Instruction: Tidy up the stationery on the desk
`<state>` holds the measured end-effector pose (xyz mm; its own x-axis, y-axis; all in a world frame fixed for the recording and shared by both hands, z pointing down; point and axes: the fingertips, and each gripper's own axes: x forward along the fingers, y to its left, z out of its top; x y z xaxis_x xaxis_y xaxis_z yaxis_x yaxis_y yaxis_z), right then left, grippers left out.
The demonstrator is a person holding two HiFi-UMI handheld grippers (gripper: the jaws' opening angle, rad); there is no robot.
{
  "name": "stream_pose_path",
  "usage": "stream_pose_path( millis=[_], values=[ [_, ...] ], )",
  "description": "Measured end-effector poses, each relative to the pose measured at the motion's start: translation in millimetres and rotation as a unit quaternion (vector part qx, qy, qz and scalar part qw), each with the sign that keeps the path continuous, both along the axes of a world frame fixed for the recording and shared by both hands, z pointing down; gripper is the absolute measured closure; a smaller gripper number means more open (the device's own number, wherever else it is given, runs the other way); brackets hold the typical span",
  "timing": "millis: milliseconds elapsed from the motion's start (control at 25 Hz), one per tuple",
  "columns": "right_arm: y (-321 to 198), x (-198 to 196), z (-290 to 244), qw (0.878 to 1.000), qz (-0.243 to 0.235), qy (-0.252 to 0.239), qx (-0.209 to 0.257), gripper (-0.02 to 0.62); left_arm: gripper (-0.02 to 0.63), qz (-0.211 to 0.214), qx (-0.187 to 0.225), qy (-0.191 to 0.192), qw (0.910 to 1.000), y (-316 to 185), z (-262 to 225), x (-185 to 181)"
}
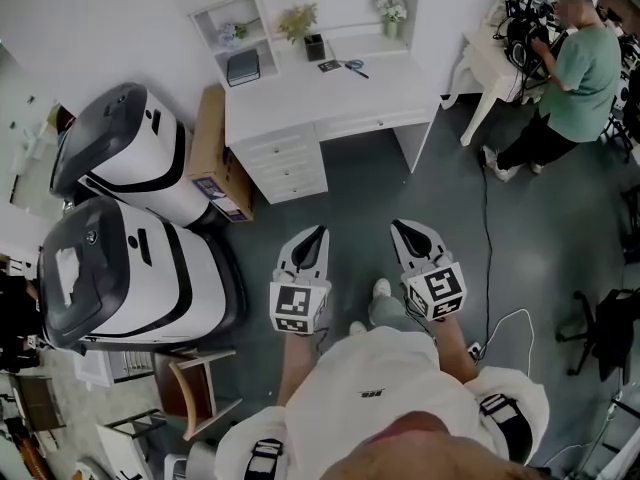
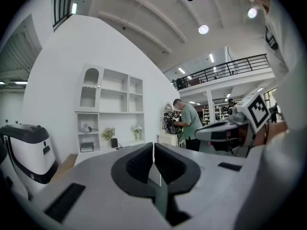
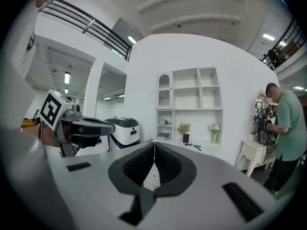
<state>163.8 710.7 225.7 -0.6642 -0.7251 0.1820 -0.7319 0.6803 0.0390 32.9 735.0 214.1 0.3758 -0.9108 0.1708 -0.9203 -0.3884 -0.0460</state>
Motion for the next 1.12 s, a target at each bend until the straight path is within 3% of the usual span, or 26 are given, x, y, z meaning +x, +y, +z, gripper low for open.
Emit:
stream_pose_path(
  millis=[440,1120],
  values=[
    [-59,-6,3,1.0,0.0,-0.009,-0.005,0.598,0.606,-0.006,-0.004,-0.01,0.9999,-53,6,-9],
    [-212,-10,12,1.0,-0.014,-0.007,-0.019,0.598,0.606,-0.013,-0.017,-0.011,0.9997,-200,14,-8]
  ],
)
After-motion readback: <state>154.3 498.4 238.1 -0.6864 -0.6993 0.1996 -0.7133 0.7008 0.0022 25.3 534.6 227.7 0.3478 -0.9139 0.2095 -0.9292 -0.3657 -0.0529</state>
